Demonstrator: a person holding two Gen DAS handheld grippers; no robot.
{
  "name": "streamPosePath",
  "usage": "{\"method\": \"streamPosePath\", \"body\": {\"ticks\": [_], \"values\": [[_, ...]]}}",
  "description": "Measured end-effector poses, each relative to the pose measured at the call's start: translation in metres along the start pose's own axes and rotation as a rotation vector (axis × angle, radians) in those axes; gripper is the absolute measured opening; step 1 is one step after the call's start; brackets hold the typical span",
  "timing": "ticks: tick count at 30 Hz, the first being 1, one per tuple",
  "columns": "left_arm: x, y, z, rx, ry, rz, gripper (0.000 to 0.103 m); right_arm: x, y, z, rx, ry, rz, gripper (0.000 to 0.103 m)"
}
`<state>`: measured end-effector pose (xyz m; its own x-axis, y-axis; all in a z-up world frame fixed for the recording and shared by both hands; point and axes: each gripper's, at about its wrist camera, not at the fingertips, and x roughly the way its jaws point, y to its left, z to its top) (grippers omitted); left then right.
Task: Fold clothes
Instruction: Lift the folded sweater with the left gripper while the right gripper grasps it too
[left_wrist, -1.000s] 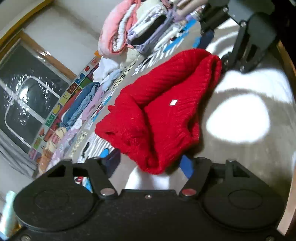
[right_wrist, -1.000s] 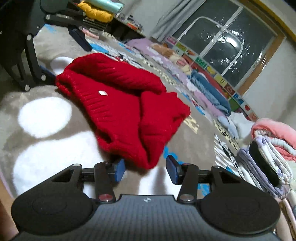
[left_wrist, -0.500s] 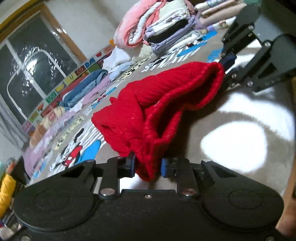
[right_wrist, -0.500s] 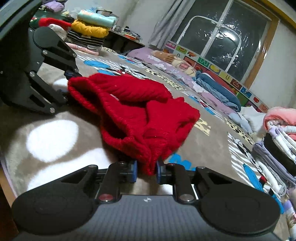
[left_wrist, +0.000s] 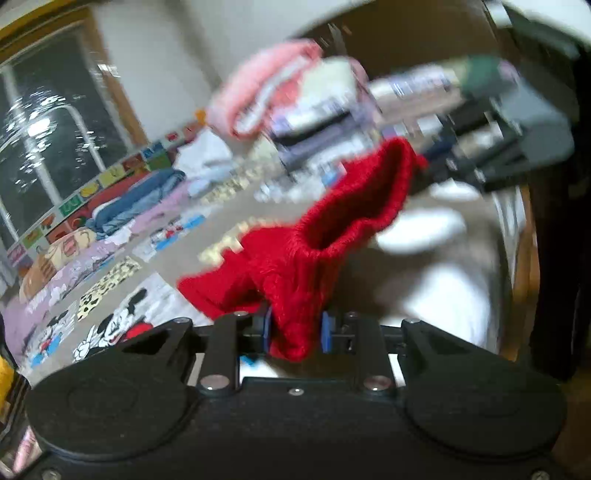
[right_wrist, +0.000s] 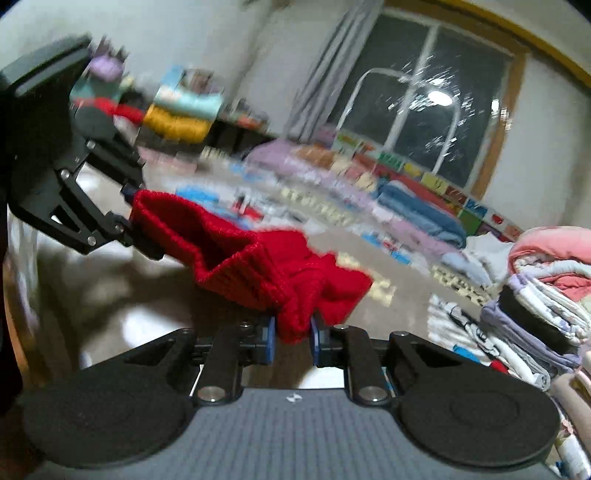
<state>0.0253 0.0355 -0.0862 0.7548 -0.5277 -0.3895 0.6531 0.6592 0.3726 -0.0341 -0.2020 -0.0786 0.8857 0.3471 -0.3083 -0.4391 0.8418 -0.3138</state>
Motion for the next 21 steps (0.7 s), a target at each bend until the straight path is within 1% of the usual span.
{"method": "streamPosePath", "body": {"ticks": [3,6,10,12,16,18,21], "values": [[0.004,0.016,0.007,-0.103,-0.063,0.012,0.023,-0.002,-0.013,0.007,0.074,-0.051,0.0,0.02],[0.014,0.027,0.01,-0.204,-0.109,0.008,0.023,0.003,-0.027,0.008,0.156,-0.082,0.007,0.02],[0.029,0.042,0.013,-0.327,-0.158,-0.011,0.023,0.024,-0.055,0.007,0.319,-0.125,0.004,0.021],[0.038,0.051,0.013,-0.379,-0.171,-0.011,0.023,0.035,-0.069,0.006,0.395,-0.144,0.004,0.021],[0.059,0.074,0.009,-0.483,-0.182,-0.012,0.024,0.061,-0.088,0.0,0.478,-0.155,0.029,0.025],[0.07,0.084,0.006,-0.536,-0.184,-0.028,0.024,0.075,-0.094,-0.003,0.49,-0.154,0.043,0.025],[0.086,0.096,0.0,-0.585,-0.18,-0.057,0.024,0.095,-0.109,-0.009,0.571,-0.156,0.071,0.025]]}}
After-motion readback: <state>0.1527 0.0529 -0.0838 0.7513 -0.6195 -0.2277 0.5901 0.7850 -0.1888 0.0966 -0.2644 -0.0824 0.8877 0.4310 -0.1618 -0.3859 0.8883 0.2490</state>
